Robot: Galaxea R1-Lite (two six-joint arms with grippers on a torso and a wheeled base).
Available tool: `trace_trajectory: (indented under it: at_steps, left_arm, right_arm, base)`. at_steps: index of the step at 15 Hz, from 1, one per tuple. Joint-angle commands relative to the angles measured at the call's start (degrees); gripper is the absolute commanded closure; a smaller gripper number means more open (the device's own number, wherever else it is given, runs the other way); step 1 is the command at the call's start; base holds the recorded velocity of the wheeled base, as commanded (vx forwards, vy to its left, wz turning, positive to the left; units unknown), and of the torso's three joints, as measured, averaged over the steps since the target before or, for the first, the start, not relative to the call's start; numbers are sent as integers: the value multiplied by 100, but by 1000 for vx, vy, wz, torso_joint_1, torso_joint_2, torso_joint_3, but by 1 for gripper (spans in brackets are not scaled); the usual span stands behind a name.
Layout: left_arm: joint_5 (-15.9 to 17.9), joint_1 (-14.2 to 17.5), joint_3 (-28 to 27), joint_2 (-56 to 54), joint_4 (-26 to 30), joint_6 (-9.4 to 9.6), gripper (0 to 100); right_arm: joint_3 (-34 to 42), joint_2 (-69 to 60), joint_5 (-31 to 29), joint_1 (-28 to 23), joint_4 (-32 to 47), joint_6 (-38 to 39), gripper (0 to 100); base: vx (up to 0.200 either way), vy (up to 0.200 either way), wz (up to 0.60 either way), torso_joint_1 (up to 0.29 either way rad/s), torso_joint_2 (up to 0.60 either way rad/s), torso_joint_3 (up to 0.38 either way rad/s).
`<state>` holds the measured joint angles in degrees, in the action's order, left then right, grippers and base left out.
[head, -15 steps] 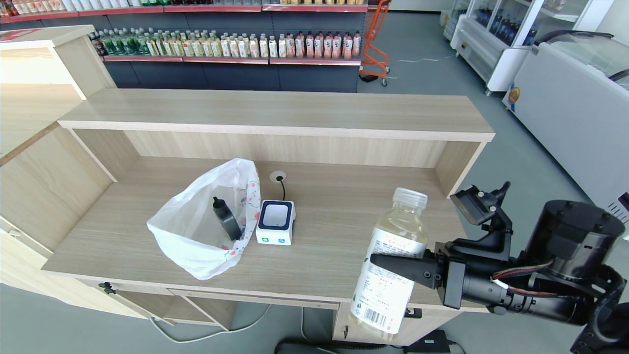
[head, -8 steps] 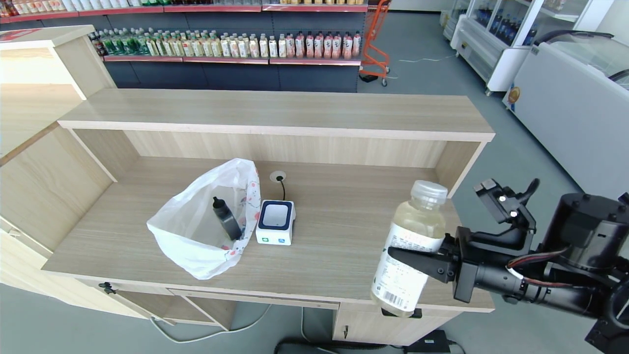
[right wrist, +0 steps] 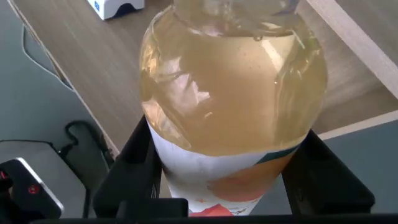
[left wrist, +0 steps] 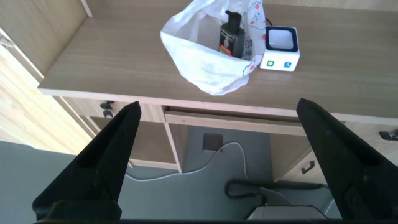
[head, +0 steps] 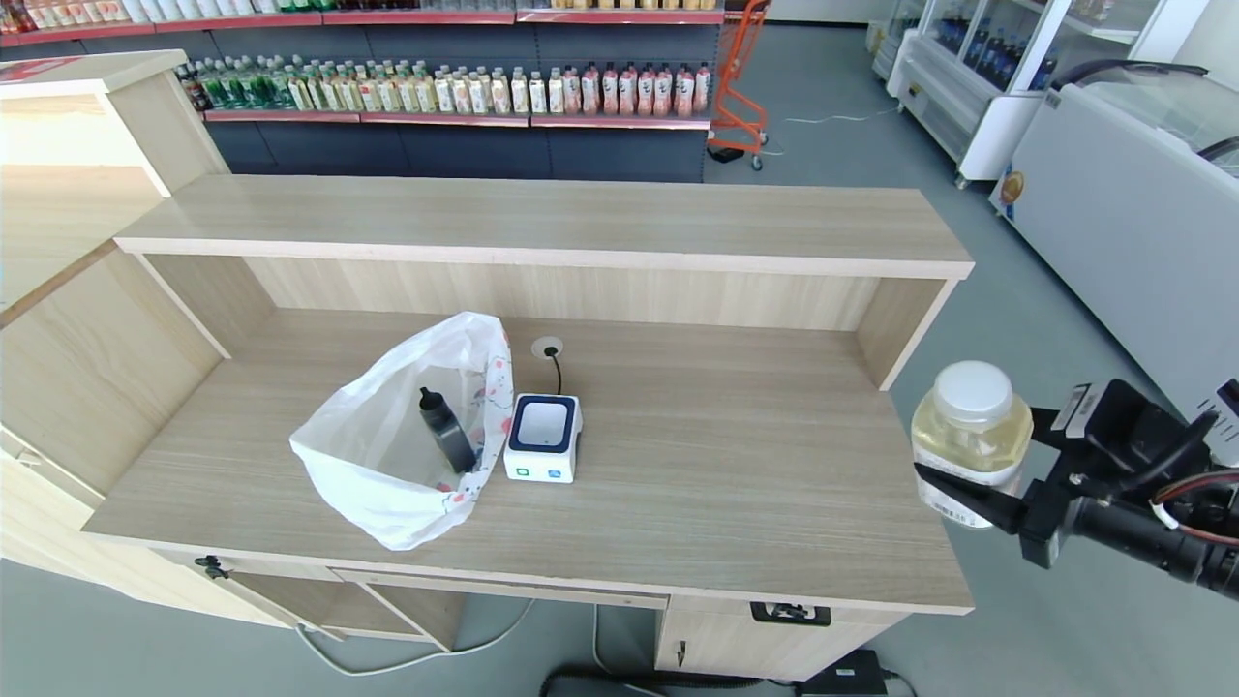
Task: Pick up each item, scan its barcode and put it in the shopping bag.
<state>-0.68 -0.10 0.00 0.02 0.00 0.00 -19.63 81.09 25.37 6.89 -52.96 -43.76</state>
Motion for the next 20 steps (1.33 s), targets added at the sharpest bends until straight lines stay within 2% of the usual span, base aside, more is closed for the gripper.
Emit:
trace_trajectory:
  at_steps: [1, 5, 6, 11, 20]
  left_arm:
    - [-2, 1, 0, -2, 0, 0, 0]
    - [-2, 1, 0, -2, 0, 0, 0]
    - [-2, 1, 0, -2, 0, 0, 0]
    - [-2, 1, 0, -2, 0, -9, 0]
    - [-2, 1, 0, -2, 0, 9, 0]
  right_arm:
    - [-6, -164, -199, -74, -31, -888, 100]
    - [-59, -278, -322, -100, -39, -1908, 100]
    - [-32, -331, -331, -100, -39, -1952, 100]
    - [29, -595, -489, -117, -31, -1934, 100]
    - [82, -480, -287, -117, -31, -1424, 100]
  base:
    - [0, 0, 0, 0, 0, 0]
    - [0, 0, 0, 0, 0, 0]
    - [0, 0, 0, 0, 0, 0]
    - [0, 0, 0, 0, 0, 0]
    - [0, 200, 0, 3, 4, 1]
